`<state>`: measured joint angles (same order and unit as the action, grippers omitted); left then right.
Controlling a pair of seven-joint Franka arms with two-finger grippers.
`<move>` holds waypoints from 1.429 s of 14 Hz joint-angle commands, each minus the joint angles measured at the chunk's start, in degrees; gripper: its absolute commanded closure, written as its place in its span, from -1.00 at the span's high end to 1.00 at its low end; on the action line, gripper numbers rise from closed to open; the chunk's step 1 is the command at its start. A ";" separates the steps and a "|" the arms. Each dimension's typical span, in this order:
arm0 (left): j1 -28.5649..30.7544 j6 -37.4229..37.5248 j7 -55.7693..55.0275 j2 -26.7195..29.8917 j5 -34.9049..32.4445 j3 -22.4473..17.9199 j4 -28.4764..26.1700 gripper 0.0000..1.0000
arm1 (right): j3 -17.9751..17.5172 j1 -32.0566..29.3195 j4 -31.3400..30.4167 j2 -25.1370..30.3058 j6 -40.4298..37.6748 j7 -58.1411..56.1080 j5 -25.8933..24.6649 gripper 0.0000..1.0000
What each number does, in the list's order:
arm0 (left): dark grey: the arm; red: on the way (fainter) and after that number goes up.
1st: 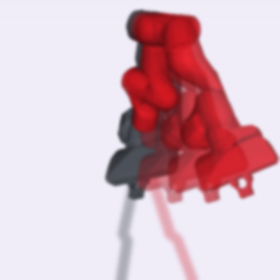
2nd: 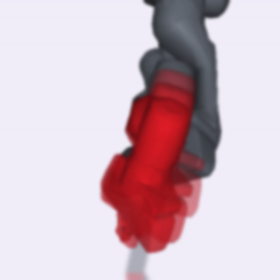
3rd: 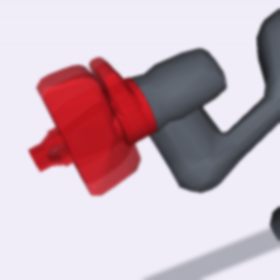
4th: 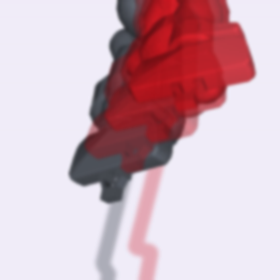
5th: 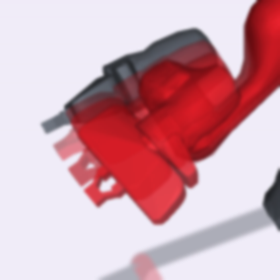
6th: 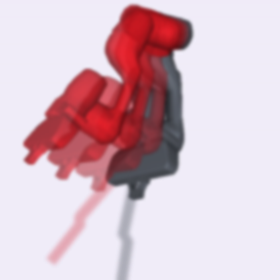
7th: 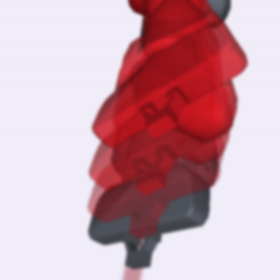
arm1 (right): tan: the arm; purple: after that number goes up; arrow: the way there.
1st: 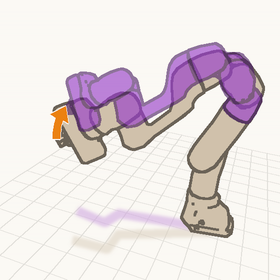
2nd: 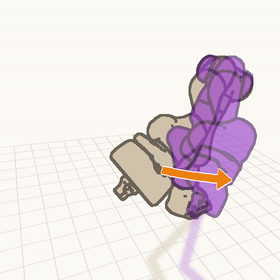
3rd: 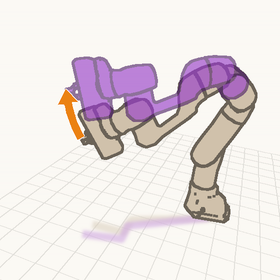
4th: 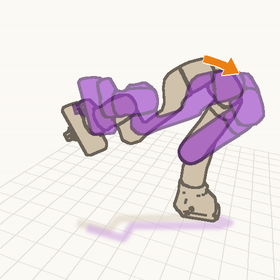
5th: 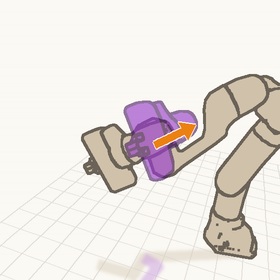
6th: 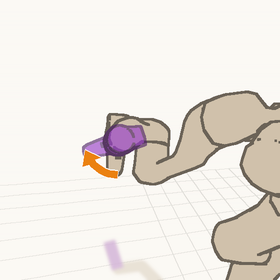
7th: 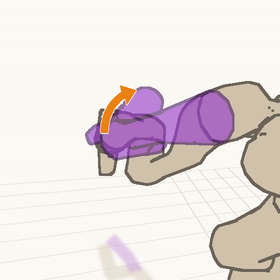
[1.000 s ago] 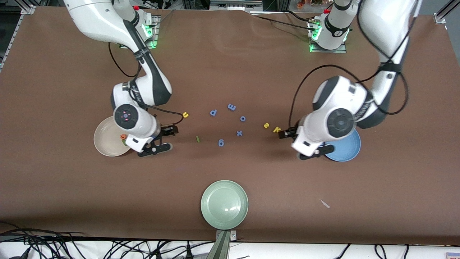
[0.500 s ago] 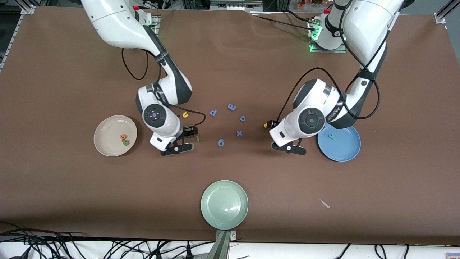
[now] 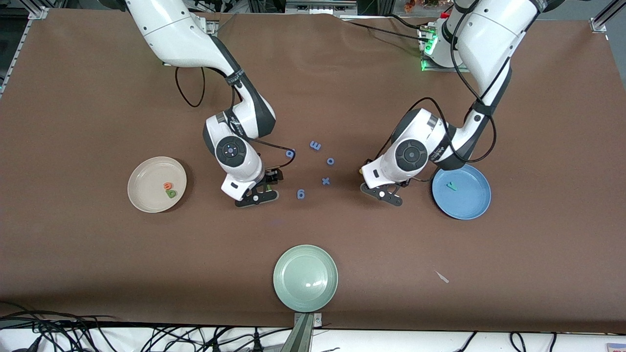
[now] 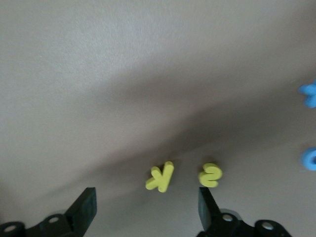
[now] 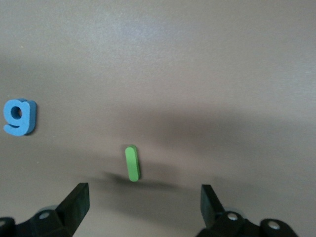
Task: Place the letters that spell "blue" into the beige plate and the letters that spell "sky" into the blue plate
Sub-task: 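Grasp the yellow k with the left gripper while the right gripper reaches green l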
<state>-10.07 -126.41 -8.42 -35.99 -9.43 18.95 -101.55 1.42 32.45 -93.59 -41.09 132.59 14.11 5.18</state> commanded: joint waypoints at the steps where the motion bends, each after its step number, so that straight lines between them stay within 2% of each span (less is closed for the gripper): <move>1: 0.40 -4.36 1.12 1.54 -3.23 0.04 -4.09 0.72 | 0.07 0.51 1.48 -1.45 0.74 0.66 0.71 0.98; 3: -0.04 -5.34 1.04 1.01 -3.23 0.04 -4.80 0.41 | 0.07 0.95 1.40 -1.88 0.74 0.66 0.71 0.80; 4: -0.13 -5.52 1.04 0.75 -3.23 0.04 -4.80 0.35 | 0.16 1.21 1.40 -2.06 0.83 0.66 0.71 0.65; 8: -0.39 -8.68 0.16 -0.92 -5.69 0.04 -5.15 0.29 | 0.07 1.21 1.48 -2.68 2.06 0.75 0.89 0.10; 10: -0.48 -8.77 0.24 -1.36 -5.78 0.04 -5.15 0.28 | 0.16 1.21 1.48 -2.68 2.06 0.75 0.80 0.05; 11: -0.48 -9.12 0.25 -1.88 -6.39 -0.05 -5.15 0.21 | 0.16 1.21 1.57 -2.68 2.06 0.75 0.89 -0.05; 12: -0.48 -10.08 0.16 -1.98 -7.96 0.04 -5.15 0.08 | 0.07 1.21 1.57 -2.68 2.06 0.83 0.80 -0.13; 14: -0.48 -10.18 0.07 -2.06 -8.59 0.04 -5.15 -0.70 | 0.16 1.21 1.66 -2.85 2.14 0.83 0.80 -0.21; 15: -0.48 -9.83 -0.10 -1.98 -8.50 0.12 -4.98 -1.00 | 0.16 1.21 1.66 -2.94 2.23 0.83 0.71 -0.29; 17: -0.04 -8.60 -0.20 -0.93 -8.50 0.12 -4.63 -1.00 | 0.07 1.21 1.66 -3.03 3.54 0.83 0.80 -0.45; 20: 1.10 -0.45 0.51 3.46 -8.24 0.04 -2.87 -1.00 | 0.16 1.12 1.66 -3.03 3.99 0.83 0.80 -0.85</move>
<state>-9.99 -132.36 -7.88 -36.58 -15.81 18.89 -105.16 1.46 33.37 -93.55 -42.92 136.18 14.62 5.18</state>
